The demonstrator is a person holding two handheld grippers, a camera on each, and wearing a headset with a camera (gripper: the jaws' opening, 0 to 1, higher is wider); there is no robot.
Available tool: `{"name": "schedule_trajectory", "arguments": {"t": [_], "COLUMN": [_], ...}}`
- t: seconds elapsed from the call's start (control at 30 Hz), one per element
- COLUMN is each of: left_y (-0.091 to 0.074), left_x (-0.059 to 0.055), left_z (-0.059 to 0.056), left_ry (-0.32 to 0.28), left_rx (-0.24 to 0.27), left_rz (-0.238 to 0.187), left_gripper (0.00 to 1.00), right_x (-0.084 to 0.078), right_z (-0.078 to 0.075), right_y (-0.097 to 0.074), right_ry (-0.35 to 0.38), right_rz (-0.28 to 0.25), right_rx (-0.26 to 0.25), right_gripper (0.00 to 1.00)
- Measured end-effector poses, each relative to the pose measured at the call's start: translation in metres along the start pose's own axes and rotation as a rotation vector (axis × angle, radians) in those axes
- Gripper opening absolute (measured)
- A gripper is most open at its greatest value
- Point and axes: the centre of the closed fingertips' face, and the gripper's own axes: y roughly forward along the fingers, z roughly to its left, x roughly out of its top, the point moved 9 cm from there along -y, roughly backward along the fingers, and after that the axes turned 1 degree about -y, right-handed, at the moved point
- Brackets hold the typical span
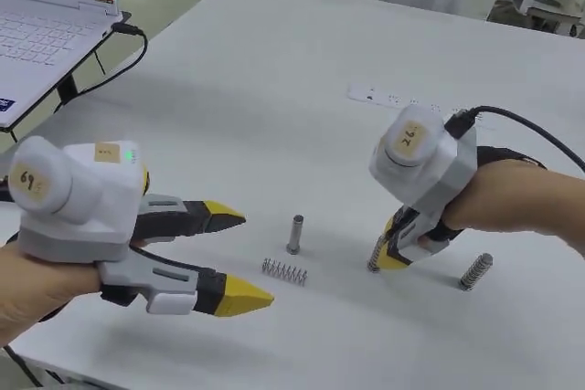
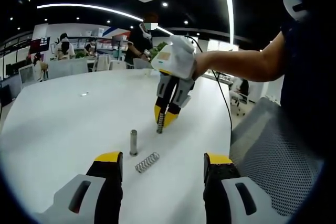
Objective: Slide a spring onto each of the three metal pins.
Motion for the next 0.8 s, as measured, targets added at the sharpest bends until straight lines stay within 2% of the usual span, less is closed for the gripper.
{"name": "schedule_trajectory", "arguments": {"t": [0.37, 0.8], "left_y": [-0.0015, -0.0012], "left_x": [0.0011, 0.0016], "left_z": [-0.0001, -0.001], "left_ry": [0.002, 0.005], "left_rx": [0.002, 0.0], "left_rz": [-0.006, -0.008], "left_gripper": [0.57, 0.57], "right_x": [0.0, 0.0064], "right_z": [0.0012, 0.0062], "right_y": [0.0003, -0.0084], "right_ry": [0.0, -0.026], "right_rz": [0.006, -0.03], "right_rx": [0.0, -0.007], "right_gripper": [0.1, 0.22]}}
